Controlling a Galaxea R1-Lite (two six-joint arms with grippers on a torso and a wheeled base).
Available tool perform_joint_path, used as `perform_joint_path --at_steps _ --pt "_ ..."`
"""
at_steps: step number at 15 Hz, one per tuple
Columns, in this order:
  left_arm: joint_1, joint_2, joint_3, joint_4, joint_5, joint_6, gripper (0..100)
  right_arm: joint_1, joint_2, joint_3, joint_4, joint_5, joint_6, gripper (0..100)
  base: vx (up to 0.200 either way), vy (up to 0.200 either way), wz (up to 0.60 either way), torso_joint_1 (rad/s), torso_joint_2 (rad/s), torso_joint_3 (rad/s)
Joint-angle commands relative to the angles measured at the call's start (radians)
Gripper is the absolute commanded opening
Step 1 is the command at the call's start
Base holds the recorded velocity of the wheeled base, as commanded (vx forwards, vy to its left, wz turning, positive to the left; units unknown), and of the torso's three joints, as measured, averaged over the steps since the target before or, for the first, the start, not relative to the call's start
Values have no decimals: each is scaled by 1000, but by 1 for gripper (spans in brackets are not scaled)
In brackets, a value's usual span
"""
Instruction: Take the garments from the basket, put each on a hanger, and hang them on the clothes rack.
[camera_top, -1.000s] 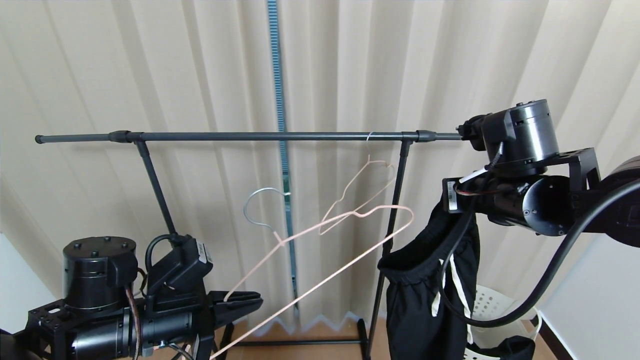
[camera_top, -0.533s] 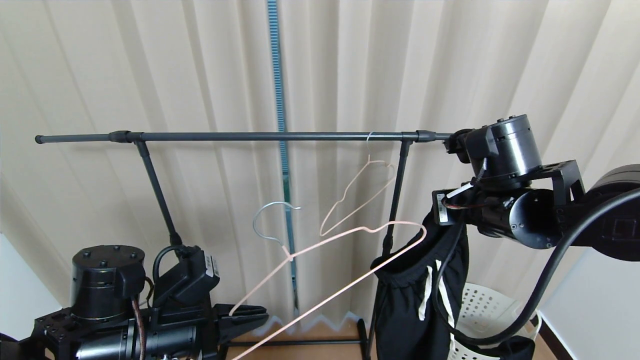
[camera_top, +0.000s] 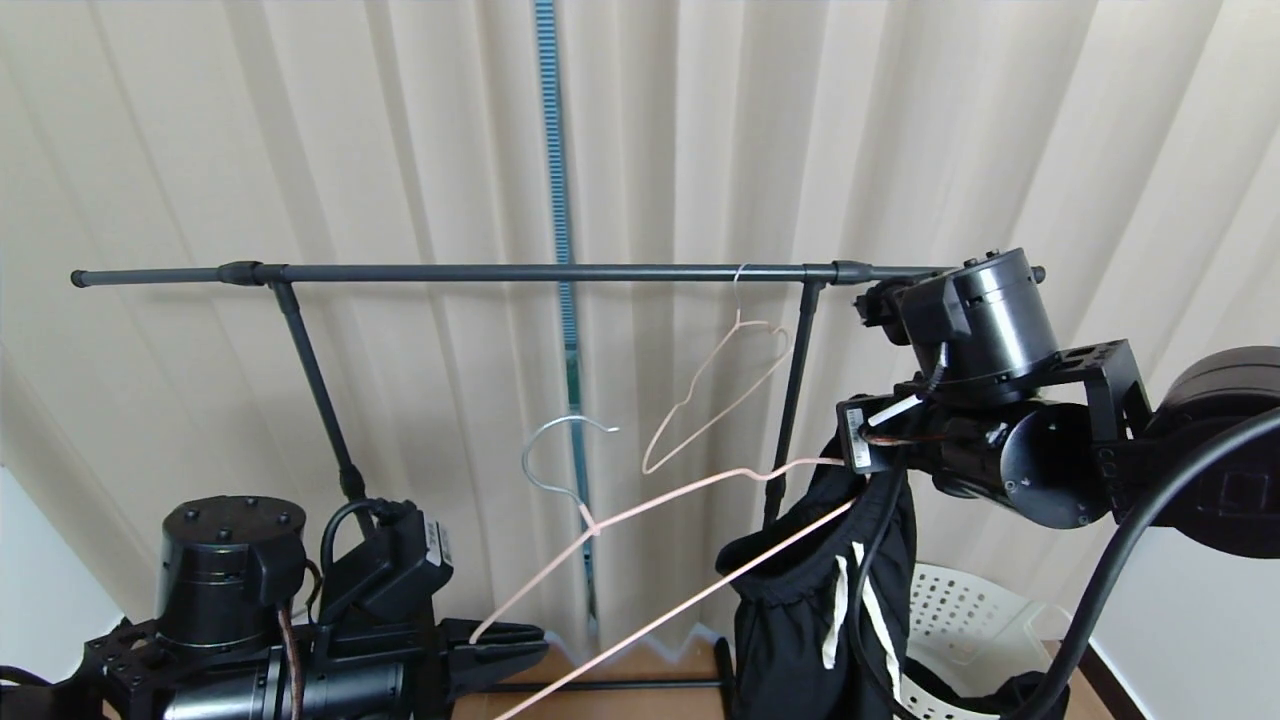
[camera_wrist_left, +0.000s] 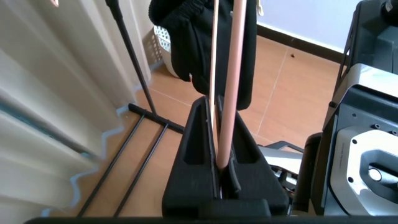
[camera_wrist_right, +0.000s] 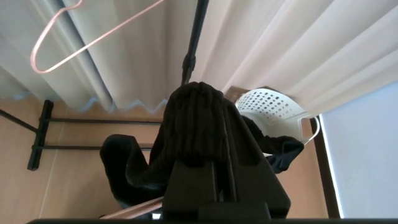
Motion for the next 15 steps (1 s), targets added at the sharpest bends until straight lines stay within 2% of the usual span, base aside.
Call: perform_joint_path --at_steps 1,5,9,13,15 --pt "-7 32 -5 0 1 1 0 19 14 5 0 -8 1 0 0 0 0 0 0 0" --pt "-15 49 -19 0 3 -11 0 72 35 49 -96 -71 -4 0 0 0 0 0 0 0" --pt "-15 51 -40 0 12 -66 0 128 26 54 -99 -128 1 0 0 0 0 0 0 0" --pt "-13 66 -48 0 21 -66 0 215 22 66 -106 -188 17 0 0 0 0 0 0 0" --pt "-10 75 -48 0 32 -66 0 226 22 66 -119 -212 17 0 0 0 0 0 0 0"
